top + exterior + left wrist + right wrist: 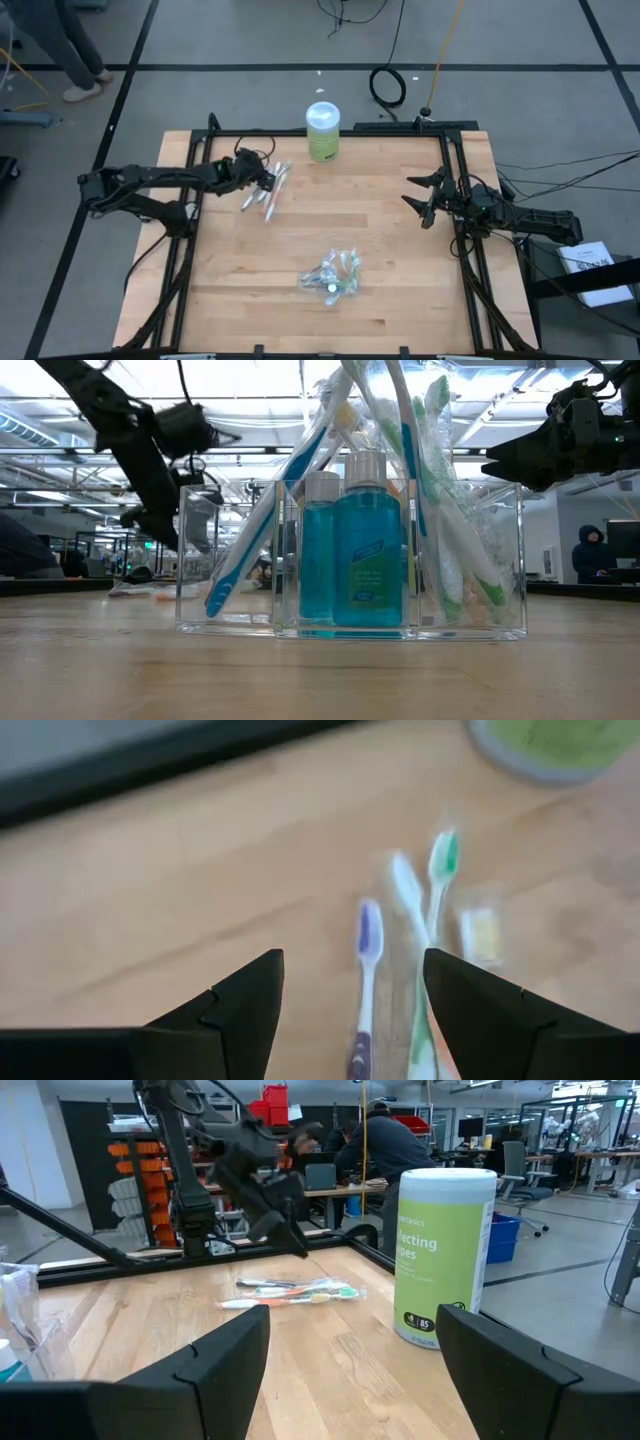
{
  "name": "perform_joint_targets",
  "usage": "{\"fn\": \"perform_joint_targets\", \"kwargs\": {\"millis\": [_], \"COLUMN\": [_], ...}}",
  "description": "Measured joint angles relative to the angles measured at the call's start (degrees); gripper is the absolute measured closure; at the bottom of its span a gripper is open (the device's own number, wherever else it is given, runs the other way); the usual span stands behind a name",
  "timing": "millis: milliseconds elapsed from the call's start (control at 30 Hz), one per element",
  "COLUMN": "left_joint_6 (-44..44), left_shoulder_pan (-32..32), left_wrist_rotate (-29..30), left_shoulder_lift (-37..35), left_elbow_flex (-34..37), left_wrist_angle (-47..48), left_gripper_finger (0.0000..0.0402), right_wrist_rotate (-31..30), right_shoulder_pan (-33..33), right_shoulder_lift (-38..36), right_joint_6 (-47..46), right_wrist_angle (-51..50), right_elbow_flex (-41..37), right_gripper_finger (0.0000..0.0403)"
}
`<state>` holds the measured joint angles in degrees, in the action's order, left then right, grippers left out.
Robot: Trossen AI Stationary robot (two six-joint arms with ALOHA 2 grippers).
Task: Pick & Place toothbrushing station
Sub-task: Put the purple toothbrush into the transparent organizer
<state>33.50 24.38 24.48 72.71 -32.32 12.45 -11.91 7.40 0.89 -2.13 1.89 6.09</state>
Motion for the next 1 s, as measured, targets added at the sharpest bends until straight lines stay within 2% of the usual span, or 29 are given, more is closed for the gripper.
{"fn": "perform_joint_targets", "kwargs": {"millis": [167,367,633,1000], "left_joint_6": [-0.98,-4.85,-6.25,-4.39], "left_shoulder_pan": [3.88,6.91,8.82,10.16], "left_wrist_rotate": [-2.55,-9.29,-9.48,-7.03], "left_shoulder_lift": [4.74,9.24,12.46,13.41], "left_elbow_flex": [0.0,-0.02,-0.02,-0.02], "left_wrist_angle": [-2.16,-9.01,-11.12,-5.51], "left_gripper_finger": [0.0154,0.0154,0.0154,0.0154], "right_wrist_rotate": [0.0,0.01,0.01,0.01], "right_shoulder_pan": [-0.01,-0.02,-0.02,0.0], "right_shoulder_lift": [0.0,0.0,0.0,-0.01], "right_joint_6": [0.0,0.0,0.0,0.0], "right_wrist_angle": [0.0,0.0,0.0,0.0], "right_elbow_flex": [0.0,0.0,0.0,0.0], "right_gripper_finger": [0.0124,0.0124,0.0124,0.0124]}}
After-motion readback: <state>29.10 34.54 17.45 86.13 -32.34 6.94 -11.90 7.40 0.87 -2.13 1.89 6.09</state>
